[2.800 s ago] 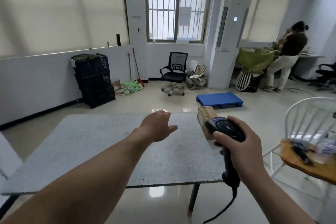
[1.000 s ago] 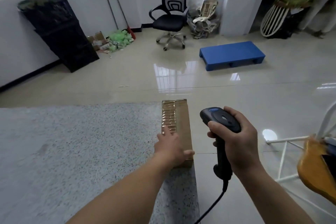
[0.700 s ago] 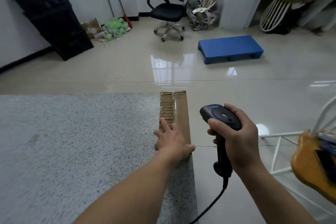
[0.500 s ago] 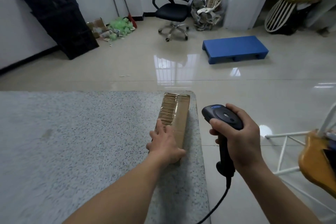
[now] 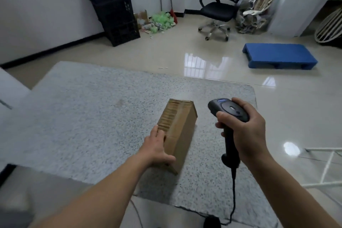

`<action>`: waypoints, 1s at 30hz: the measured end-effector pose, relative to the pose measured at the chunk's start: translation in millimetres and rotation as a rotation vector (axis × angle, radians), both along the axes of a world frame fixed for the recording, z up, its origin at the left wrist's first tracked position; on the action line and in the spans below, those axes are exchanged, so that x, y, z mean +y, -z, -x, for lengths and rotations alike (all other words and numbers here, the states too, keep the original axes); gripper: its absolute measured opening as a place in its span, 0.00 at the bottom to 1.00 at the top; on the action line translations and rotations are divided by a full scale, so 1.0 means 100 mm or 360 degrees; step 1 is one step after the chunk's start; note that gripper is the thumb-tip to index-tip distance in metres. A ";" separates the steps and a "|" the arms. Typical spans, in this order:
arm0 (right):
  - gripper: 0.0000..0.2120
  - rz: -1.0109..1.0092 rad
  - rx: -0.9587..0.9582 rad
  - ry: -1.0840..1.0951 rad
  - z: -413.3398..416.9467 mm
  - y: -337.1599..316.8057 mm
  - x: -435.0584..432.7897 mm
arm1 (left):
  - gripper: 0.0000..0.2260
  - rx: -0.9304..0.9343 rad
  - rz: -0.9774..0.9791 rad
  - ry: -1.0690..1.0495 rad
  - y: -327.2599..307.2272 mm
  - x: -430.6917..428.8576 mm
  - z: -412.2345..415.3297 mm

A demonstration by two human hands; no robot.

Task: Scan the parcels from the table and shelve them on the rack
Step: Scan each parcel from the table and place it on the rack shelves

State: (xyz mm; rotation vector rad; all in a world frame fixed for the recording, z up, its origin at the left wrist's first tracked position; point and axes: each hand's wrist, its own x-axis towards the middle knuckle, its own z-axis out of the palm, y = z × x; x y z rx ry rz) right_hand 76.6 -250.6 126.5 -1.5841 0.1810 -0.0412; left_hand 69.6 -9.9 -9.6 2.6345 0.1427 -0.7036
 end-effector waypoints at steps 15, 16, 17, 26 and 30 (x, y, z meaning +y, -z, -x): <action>0.25 0.0035 -0.0013 -0.0124 0.28 -0.03 0.82 | 0.48 -0.0087 0.0163 -0.0490 -0.13 1.00 0.40; 0.25 0.0031 -0.0020 -0.0132 0.29 -0.04 0.83 | 0.47 -0.0063 0.0046 -0.0453 -0.11 0.96 0.40; 0.25 0.0030 -0.0026 -0.0138 0.30 -0.04 0.84 | 0.46 -0.0030 -0.0064 -0.0430 -0.10 0.91 0.40; 0.26 -0.0018 -0.0011 -0.0138 0.41 -0.02 0.78 | 0.39 0.0023 -0.0244 -0.0459 -0.11 0.77 0.38; 0.34 -0.0029 -0.0015 -0.0113 0.43 -0.03 0.81 | 0.39 0.0082 0.0437 -0.0544 -0.23 0.92 0.39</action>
